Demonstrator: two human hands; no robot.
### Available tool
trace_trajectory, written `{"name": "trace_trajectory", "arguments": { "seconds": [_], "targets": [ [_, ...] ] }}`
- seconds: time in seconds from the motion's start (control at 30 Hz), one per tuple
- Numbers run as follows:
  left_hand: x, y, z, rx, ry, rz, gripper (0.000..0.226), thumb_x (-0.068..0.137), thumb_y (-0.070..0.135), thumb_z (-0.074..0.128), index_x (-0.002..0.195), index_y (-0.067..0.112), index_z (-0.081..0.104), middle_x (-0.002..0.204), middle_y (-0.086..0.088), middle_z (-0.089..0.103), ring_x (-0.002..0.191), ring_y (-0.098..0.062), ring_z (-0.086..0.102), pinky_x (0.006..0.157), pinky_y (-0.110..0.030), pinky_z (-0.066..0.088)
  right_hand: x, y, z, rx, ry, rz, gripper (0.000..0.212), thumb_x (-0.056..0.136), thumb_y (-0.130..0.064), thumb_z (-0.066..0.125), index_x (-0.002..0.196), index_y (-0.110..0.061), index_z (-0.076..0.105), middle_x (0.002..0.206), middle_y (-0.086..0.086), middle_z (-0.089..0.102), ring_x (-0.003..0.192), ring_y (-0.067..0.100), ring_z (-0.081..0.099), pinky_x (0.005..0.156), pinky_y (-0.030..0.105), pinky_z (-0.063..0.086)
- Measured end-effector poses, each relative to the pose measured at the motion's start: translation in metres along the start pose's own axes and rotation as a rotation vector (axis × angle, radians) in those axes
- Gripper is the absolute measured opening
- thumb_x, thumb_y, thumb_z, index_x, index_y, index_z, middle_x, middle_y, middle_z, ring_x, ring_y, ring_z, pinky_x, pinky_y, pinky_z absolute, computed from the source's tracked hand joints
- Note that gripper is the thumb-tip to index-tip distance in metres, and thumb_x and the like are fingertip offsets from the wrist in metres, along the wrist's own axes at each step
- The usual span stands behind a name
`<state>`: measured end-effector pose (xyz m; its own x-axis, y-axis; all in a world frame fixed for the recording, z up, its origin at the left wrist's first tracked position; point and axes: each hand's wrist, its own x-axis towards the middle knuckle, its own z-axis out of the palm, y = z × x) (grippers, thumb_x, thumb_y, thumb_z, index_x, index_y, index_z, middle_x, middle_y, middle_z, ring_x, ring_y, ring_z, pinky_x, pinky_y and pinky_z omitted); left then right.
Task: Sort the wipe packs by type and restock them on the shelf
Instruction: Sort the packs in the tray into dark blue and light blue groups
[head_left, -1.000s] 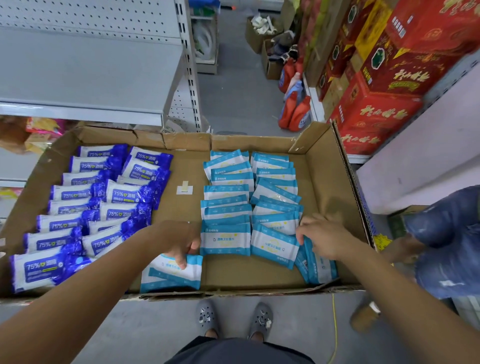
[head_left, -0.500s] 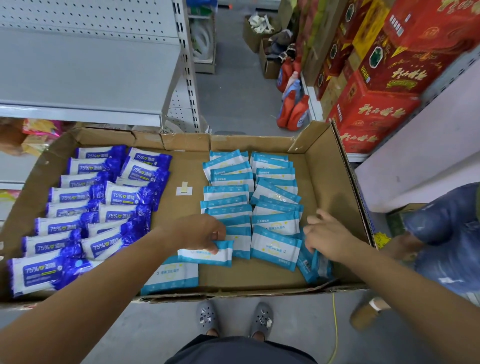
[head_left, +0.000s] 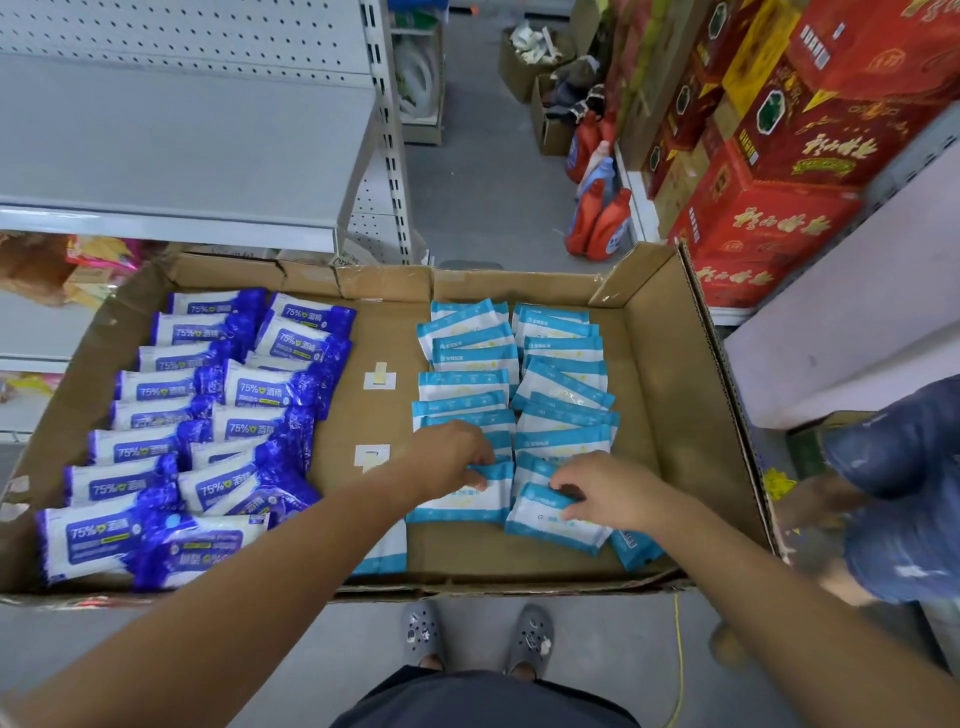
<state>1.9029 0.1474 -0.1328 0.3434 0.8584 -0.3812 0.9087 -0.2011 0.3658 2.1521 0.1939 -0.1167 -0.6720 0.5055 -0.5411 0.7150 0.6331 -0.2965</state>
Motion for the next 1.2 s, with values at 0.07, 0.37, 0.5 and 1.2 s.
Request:
{"name": "trace_trajectory", "arguments": {
  "seconds": [0.07, 0.37, 0.5, 1.2],
  "targets": [
    [0.0, 0.0, 0.007, 0.027, 0.044, 0.011, 0.038, 0.093, 0.036, 0.067, 0.128, 0.022, 0.064, 0.123, 0.0, 0.061, 0.119, -0.019, 0.052, 0.092, -0.037, 0.047, 0.004, 0.0, 0.014, -0.023, 0.052, 0.042, 0.021, 0.09, -0.033, 0.066, 0.105, -0.018, 0.064, 0.1, -0.002, 0.059, 0.095, 0.016, 0.052, 0.07, 0.031, 0.035],
    [-0.032, -0.021, 0.002, -0.163, 0.382, -0.019, 0.024, 0.09, 0.045, 0.07, 0.103, 0.025, 0.068, 0.096, 0.009, 0.066, 0.086, -0.009, 0.06, 0.076, -0.03, 0.051, -0.013, 0.015, -0.012, 0.165, 0.221, 0.398, 0.014, 0.094, -0.035, 0.057, 0.099, -0.025, 0.065, 0.099, -0.007, 0.065, 0.089, 0.014, 0.062, 0.075, 0.031, 0.051],
    [-0.061, -0.056, -0.014, 0.008, 0.011, -0.252, 0.017, 0.089, 0.046, 0.065, 0.097, 0.031, 0.067, 0.096, 0.013, 0.066, 0.093, -0.01, 0.062, 0.079, -0.03, 0.052, -0.026, 0.039, -0.021, 0.094, 0.025, 0.662, 0.022, 0.09, -0.016, 0.056, 0.11, -0.012, 0.064, 0.107, 0.009, 0.065, 0.09, 0.028, 0.068, 0.075, 0.035, 0.057],
    [-0.072, -0.072, -0.05, 0.147, -0.455, -0.29, 0.041, 0.08, 0.025, 0.082, 0.112, 0.015, 0.059, 0.103, 0.002, 0.059, 0.093, -0.018, 0.054, 0.082, -0.033, 0.045, -0.027, 0.047, -0.05, 0.234, -0.114, 0.74, 0.016, 0.091, -0.003, 0.052, 0.093, 0.004, 0.066, 0.062, 0.017, 0.07, 0.032, 0.017, 0.055, 0.043, 0.023, 0.047]
  ]
}}
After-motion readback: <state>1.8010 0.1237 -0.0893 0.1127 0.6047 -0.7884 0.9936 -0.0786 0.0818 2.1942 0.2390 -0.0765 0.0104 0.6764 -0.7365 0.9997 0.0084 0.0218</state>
